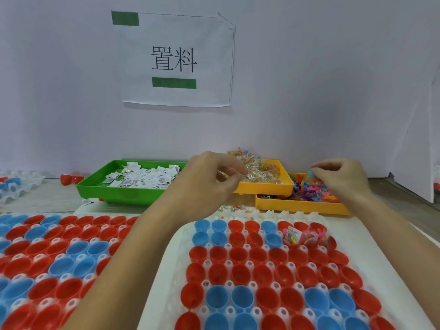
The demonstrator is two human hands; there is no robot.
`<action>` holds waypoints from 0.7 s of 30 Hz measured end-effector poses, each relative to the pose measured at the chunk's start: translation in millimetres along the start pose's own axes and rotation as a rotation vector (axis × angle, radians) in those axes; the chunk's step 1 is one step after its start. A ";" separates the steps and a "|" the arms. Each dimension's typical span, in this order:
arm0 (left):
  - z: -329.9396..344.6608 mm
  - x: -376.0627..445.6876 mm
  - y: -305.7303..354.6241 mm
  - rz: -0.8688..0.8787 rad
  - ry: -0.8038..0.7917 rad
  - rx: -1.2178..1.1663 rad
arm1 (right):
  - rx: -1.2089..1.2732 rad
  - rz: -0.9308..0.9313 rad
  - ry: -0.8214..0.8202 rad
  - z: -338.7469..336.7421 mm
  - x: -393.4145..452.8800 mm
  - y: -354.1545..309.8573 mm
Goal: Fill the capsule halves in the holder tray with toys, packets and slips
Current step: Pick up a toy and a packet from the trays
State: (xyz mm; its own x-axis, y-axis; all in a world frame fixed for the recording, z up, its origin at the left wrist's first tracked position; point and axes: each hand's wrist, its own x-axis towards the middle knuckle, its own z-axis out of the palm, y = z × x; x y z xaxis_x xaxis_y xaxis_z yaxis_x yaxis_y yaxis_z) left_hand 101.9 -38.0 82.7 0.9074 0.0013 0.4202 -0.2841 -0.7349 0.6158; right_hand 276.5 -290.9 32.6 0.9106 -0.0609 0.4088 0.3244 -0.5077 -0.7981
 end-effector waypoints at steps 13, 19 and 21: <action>43.9 -0.6 9.5 -0.072 -0.030 -0.191 | 0.334 -0.337 -0.624 -3.0 -62.7 -81.9; 49.0 -0.3 7.0 -0.140 -0.059 -0.229 | 0.264 -0.363 -0.608 -1.5 -63.0 -79.2; 49.9 -0.6 6.5 -0.148 -0.088 -0.224 | 0.212 -0.372 -0.631 -1.2 -61.9 -78.3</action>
State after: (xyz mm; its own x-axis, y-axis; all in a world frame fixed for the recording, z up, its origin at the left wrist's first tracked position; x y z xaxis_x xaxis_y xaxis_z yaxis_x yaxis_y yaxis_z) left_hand 114.9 -76.7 53.2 0.9647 0.0320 0.2613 -0.1986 -0.5631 0.8022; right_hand 194.5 -248.5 70.3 0.6846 0.6171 0.3879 0.6230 -0.2192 -0.7508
